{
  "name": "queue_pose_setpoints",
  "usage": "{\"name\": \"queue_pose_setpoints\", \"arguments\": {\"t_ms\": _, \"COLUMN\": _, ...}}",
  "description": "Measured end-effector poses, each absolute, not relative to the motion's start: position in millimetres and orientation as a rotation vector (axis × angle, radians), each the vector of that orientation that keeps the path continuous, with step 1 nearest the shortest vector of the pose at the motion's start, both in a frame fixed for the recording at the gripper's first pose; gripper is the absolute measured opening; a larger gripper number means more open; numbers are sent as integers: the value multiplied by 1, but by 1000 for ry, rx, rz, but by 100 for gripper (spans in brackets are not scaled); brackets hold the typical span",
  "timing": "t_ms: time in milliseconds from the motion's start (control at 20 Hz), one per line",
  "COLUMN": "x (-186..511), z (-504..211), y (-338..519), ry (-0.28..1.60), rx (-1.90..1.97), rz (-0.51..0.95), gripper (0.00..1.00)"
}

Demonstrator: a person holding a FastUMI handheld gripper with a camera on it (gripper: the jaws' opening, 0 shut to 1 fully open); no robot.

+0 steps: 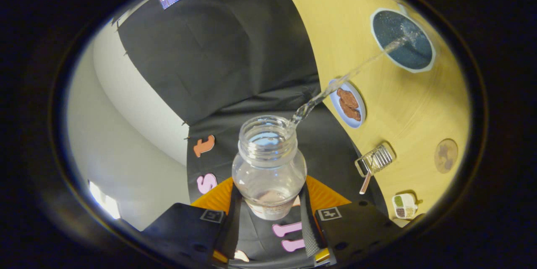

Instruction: Take the bottle from table, then pour the juice into the cup, finally place the bottle on the coaster

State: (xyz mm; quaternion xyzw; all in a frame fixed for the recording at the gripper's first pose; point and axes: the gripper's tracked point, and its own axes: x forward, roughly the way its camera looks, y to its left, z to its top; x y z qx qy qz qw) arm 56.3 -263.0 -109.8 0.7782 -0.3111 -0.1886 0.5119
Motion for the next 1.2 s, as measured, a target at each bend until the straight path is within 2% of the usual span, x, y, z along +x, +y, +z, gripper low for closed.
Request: {"name": "queue_pose_setpoints", "arguments": {"t_ms": 1200, "x": 54, "z": -88, "y": -282, "ry": -922, "rx": 1935, "rz": -461, "gripper": 65}}
